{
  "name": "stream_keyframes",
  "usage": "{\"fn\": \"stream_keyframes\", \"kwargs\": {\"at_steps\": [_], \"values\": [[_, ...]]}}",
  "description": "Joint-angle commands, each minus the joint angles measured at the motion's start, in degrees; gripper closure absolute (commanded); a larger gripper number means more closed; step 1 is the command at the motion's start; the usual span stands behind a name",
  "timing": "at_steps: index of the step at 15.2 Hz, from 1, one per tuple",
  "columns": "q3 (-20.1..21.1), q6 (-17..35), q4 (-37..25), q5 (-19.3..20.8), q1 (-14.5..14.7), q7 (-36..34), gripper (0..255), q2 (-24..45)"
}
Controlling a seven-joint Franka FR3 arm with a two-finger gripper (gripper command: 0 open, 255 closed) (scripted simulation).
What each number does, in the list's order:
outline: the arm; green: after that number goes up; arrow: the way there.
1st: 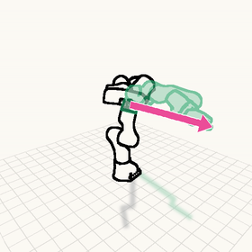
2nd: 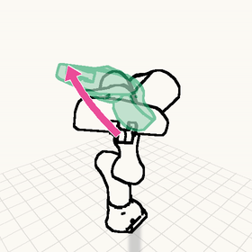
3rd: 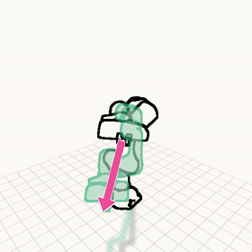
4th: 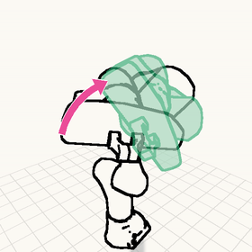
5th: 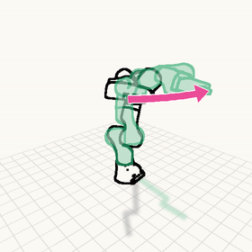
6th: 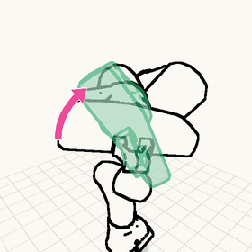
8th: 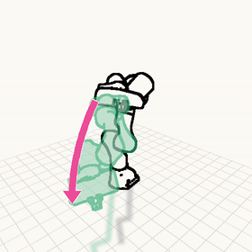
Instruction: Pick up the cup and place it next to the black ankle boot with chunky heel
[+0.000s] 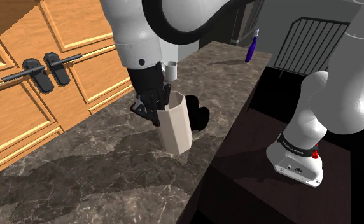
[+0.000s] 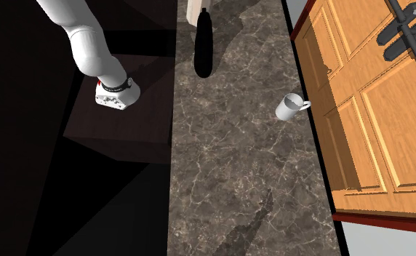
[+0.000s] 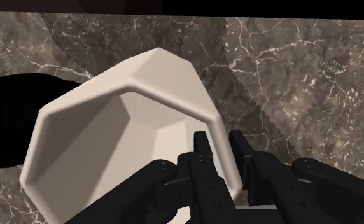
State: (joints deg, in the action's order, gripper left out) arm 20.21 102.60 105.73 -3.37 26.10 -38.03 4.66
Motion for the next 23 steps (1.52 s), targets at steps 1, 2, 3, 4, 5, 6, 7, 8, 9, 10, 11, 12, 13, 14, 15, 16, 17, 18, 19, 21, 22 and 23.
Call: {"fn": "stream_keyframes", "kwargs": {"at_steps": [1, 2, 3, 4, 5, 6, 7, 8, 9, 10, 11, 12, 13, 14, 15, 16, 17, 18, 19, 21, 22, 23], "values": [[-0.1, 1.5, 2.0, 0.2, -0.1, 0.0, 255, 0.4], [-0.1, 2.2, 2.5, 0.2, -0.1, 0.0, 255, 0.5], [-0.1, 2.9, 3.1, 0.3, -0.1, 0.0, 255, 0.7], [-0.1, 3.7, 3.6, 0.3, -0.1, 0.0, 255, 0.9], [-0.1, 4.4, 4.1, 0.4, -0.1, 0.0, 255, 1.2], [-0.1, 5.1, 4.6, 0.5, -0.1, 0.0, 255, 1.4], [-0.1, 5.8, 5.1, 0.5, -0.1, 0.0, 255, 1.6], [-0.1, 6.6, 5.6, 0.6, -0.1, 0.0, 255, 1.9], [-0.1, 7.3, 6.1, 0.7, -0.1, 0.0, 255, 2.2], [-0.1, 8.4, 6.8, 0.8, 0.0, -0.1, 255, 2.6], [-0.1, 8.4, 6.8, 0.8, 0.0, -0.1, 255, 2.6], [0.0, 8.4, 6.8, 0.8, 0.0, -0.1, 255, 2.6], [0.0, 8.4, 6.8, 0.8, 0.0, -0.1, 255, 2.6], [0.0, 8.4, 6.8, 0.8, -0.1, -0.1, 255, 2.6], [0.0, 8.4, 6.8, 0.8, -0.1, -0.1, 255, 2.6], [0.0, 8.4, 6.8, 0.8, -0.1, -0.1, 255, 2.6], [0.0, 8.4, 6.8, 0.8, -0.1, -0.1, 255, 2.6], [0.0, 8.4, 6.8, 0.8, -0.1, -0.1, 255, 2.6], [0.0, 8.4, 6.8, 0.8, 0.0, -0.1, 0, 2.6], [0.0, 8.4, 6.8, 0.8, 0.0, -0.1, 0, 2.6], [0.0, 8.4, 6.8, 0.8, 0.0, -0.1, 0, 2.6], [0.0, 8.4, 6.8, 0.8, 0.0, -0.1, 0, 2.6]]}}
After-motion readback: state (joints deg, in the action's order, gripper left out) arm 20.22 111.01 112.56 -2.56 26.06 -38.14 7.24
